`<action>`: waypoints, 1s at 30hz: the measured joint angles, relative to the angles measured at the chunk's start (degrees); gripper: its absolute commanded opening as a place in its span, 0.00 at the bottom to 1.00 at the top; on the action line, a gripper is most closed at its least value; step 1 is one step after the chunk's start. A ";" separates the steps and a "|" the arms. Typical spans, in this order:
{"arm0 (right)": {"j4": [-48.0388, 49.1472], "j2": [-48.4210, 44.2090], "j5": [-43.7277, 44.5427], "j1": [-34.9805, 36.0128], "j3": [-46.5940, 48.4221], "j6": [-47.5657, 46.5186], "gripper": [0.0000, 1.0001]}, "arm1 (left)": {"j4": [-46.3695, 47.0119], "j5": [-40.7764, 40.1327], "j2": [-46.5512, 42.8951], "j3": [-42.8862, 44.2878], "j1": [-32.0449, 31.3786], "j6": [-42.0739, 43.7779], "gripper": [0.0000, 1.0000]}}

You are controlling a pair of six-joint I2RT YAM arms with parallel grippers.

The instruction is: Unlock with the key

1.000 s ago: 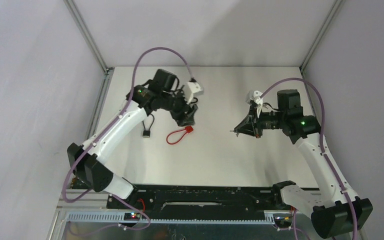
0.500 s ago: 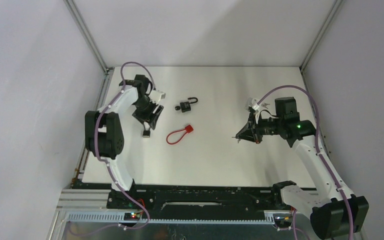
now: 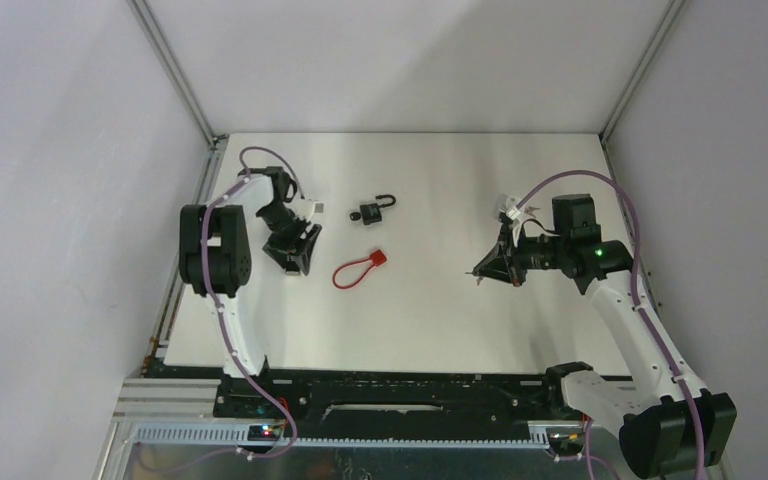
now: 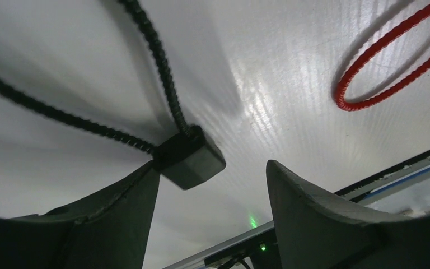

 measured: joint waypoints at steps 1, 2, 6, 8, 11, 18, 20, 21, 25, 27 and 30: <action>0.02 0.00 0.00 -0.04 0.00 0.00 0.00 | -0.04 0.72 0.50 -0.13 0.00 -0.04 0.70; 0.00 0.00 0.00 -0.11 0.00 0.00 0.00 | -0.20 1.70 1.09 -0.22 -0.02 -0.04 0.69; 0.04 0.00 0.00 -0.42 0.00 0.00 0.00 | -1.09 5.70 1.81 -0.33 -0.22 -0.52 0.67; 0.11 0.00 0.00 -0.55 0.00 0.00 0.00 | -1.27 8.13 1.81 -0.39 -0.50 -0.74 0.67; 0.22 0.00 0.00 -0.66 -0.11 0.00 0.00 | -1.42 12.02 1.79 -1.18 -2.01 -1.20 0.69; 0.24 -0.02 0.00 -1.14 -0.11 0.00 0.00 | -2.19 16.44 0.22 -1.77 -8.94 -1.29 0.73; 0.26 -0.09 -0.02 -1.53 -0.15 0.02 0.00 | -2.36 15.87 -1.60 -1.77 -10.12 -0.63 0.74; 0.31 -0.20 -0.02 -1.73 -0.26 0.02 0.00 | -2.36 15.08 -2.67 -1.77 -10.21 -0.02 0.75; 0.37 -0.37 -0.04 -2.10 -0.63 0.02 0.00 | -1.49 10.08 -7.52 -1.77 -10.29 5.68 0.76; 0.46 -0.35 -0.04 -2.12 -0.66 0.02 0.00 | -0.42 7.48 -9.75 -1.86 -10.97 10.45 0.78; 0.55 -0.11 -0.02 -2.12 -0.66 0.02 0.00 | 2.49 4.50 -13.42 -3.87 -13.81 18.62 0.78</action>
